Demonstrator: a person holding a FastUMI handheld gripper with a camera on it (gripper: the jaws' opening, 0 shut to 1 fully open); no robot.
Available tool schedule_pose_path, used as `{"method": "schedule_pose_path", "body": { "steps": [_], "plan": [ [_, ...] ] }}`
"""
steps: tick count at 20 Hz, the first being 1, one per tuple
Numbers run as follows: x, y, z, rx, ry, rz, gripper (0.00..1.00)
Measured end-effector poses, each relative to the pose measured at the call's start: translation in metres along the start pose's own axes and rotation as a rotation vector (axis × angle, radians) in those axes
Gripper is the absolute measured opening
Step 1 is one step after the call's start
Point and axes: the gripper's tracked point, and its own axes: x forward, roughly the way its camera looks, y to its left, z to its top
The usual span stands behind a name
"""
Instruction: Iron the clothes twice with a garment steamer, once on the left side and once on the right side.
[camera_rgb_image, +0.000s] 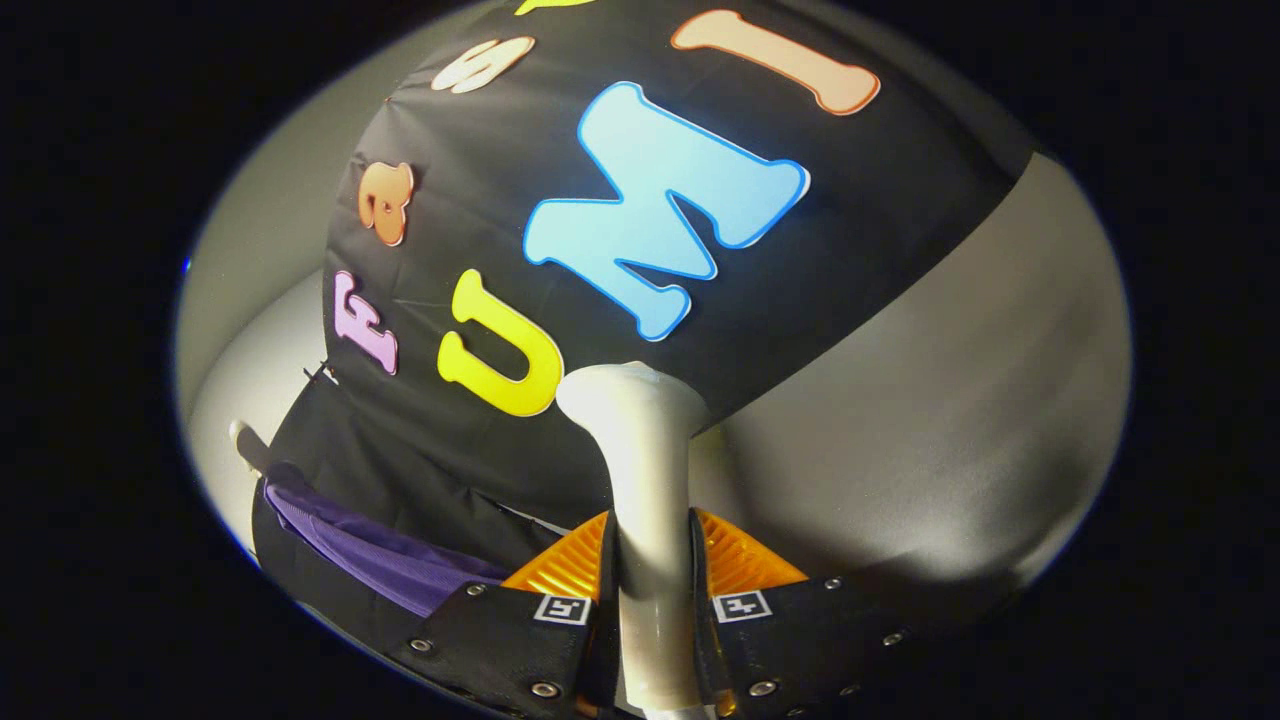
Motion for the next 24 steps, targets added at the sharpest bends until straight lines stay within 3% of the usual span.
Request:
{"method": "schedule_pose_path", "body": {
  "steps": [10,24],
  "plan": [
    [-0.062,0.046,-0.053,-0.061,-0.150,0.021,0.30],
    [-0.154,0.181,-0.108,-0.395,-0.436,0.058,0.29]
  ]
}}
